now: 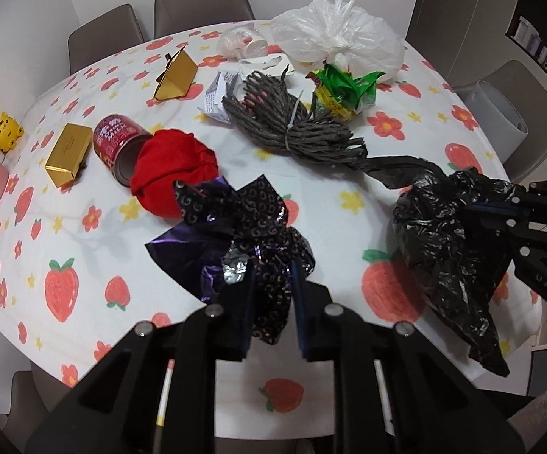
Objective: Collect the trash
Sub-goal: 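Carry both items to the white bin and release them inside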
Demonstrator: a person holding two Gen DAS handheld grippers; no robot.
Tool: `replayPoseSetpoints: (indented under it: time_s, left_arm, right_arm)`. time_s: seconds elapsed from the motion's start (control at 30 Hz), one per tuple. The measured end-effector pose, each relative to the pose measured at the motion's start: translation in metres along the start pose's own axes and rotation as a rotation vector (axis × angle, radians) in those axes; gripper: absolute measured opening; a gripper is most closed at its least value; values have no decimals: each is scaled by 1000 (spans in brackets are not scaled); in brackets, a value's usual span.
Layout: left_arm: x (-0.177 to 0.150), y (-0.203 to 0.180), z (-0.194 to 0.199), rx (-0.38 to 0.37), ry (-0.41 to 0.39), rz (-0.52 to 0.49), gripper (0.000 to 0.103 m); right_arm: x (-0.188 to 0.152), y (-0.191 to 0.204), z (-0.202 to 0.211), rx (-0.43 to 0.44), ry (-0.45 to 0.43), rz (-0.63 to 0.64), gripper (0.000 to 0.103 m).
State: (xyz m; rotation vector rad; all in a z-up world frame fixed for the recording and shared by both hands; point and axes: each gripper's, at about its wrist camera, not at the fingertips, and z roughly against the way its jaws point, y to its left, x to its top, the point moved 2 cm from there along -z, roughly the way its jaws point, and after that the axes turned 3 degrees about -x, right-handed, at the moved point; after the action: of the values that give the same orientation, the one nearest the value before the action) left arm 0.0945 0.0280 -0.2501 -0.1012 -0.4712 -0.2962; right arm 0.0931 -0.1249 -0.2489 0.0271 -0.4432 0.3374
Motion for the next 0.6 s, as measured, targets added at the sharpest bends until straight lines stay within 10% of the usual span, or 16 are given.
replayPoseSetpoints:
  time_s: [0.6]
  left_arm:
    - [67, -80, 33, -100, -149, -270, 19]
  right_arm:
    - [-15, -71, 90, -198, -189, -227, 1]
